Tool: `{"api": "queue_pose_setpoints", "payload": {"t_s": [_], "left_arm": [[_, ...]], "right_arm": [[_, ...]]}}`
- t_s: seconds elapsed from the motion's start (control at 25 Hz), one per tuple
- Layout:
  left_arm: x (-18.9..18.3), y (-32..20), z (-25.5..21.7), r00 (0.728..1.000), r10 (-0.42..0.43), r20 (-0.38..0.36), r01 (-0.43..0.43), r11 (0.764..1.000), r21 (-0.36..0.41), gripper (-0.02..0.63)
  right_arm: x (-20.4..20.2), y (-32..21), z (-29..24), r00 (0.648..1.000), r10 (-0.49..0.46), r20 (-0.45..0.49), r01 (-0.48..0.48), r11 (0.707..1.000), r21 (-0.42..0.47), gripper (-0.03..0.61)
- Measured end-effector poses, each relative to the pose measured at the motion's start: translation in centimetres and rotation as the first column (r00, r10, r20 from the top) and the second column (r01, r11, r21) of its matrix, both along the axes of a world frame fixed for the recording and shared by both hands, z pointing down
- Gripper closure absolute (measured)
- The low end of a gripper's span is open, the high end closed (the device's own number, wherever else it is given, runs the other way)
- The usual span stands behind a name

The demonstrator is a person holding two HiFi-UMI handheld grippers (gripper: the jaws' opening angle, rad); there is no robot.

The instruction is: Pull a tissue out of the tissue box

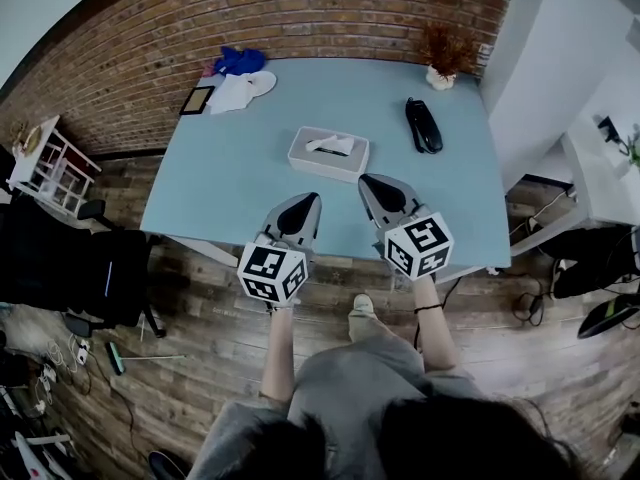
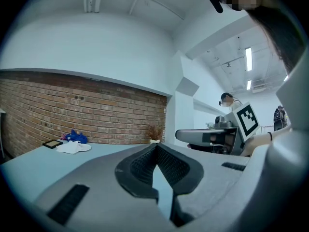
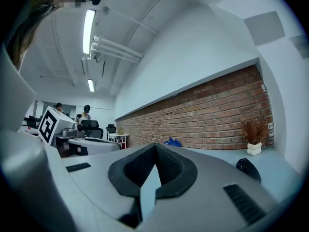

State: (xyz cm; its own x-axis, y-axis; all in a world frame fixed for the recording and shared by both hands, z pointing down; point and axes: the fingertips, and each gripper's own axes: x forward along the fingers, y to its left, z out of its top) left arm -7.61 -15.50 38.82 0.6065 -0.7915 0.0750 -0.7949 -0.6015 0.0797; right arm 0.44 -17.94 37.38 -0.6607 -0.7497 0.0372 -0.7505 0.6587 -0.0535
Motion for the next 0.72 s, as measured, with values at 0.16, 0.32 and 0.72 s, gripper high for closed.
{"api": "queue_pose_setpoints", "payload": {"t_s": [0.16,0.32,0.72], "left_arm": [[0.3,-2.2,0.2,1.0,-0.011,0.001,0.011,1.0,-0.008,0.611],[0.7,-3.9,0.6,1.0,-0.019,0.003,0.019,1.0,-0.018,0.611],[0.2,-8.5,1.1,0.997,-0.076,0.0,0.076,0.997,-0.023,0.611]], "right_arm": [[0.1,-2.0,0.4,1.0,-0.016,-0.003,0.016,1.0,-0.012,0.58],[0.4,-4.0,0.7,1.0,-0.03,-0.002,0.03,0.999,-0.019,0.58],[-0.2,-8.8,1.2,0.994,-0.107,-0.031,0.107,0.994,-0.025,0.58]]}}
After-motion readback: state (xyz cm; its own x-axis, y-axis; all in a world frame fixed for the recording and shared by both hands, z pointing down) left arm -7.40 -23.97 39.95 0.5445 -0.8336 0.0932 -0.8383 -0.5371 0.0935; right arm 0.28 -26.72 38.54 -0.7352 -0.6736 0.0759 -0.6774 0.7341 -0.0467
